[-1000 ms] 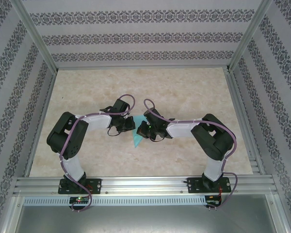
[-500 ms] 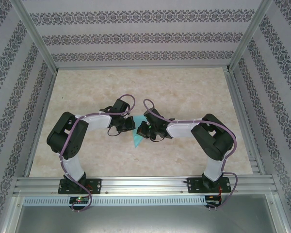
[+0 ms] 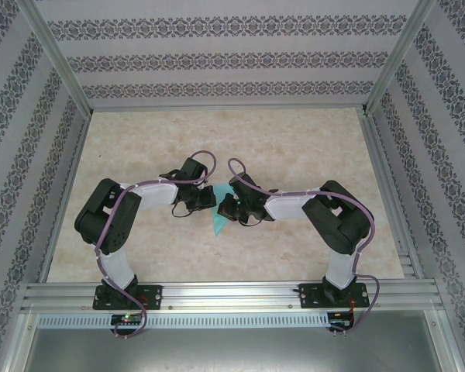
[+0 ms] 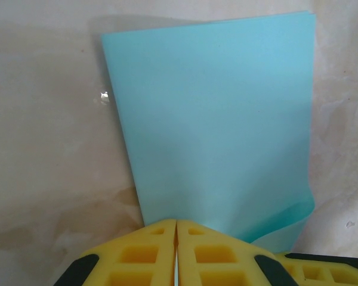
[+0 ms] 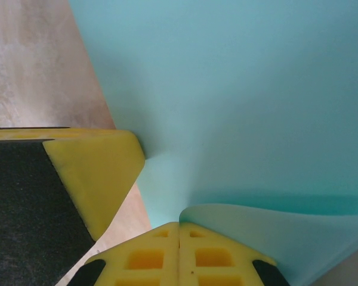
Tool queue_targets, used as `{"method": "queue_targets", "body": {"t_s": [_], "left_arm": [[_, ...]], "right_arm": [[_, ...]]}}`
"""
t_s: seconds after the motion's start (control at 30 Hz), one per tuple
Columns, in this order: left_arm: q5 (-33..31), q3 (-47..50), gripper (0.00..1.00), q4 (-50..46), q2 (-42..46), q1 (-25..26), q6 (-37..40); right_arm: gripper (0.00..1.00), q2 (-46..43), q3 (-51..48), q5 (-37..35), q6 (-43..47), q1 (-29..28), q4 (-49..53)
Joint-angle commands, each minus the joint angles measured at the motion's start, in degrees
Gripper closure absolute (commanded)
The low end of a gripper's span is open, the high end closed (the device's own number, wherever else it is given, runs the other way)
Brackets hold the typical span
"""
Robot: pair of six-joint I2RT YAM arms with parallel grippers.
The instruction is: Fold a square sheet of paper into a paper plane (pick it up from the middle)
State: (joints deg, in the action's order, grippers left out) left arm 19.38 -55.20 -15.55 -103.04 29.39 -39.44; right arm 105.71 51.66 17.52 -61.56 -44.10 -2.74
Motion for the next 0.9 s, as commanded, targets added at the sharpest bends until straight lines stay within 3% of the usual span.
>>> {"method": "queue_targets", "body": {"t_s": [0.0, 0.43, 0.87], "left_arm": [[1.1, -0.5, 0.9, -0.9, -0.9, 0.1, 1.0], [0.9, -0.6, 0.9, -1.4, -0.1, 0.1, 0.9], [-2.2, 3.0, 0.83, -2.5, 10.3, -4.6, -1.8]], "right_arm": [[0.96, 0.9, 0.9, 0.0, 0.9, 0.5, -1.6], [0.92, 2.3, 1.0, -0.7, 1.5, 0.4, 0.3], [0.7, 2.9, 0.4, -0.6, 1.7, 0.4, 1.1]]}}
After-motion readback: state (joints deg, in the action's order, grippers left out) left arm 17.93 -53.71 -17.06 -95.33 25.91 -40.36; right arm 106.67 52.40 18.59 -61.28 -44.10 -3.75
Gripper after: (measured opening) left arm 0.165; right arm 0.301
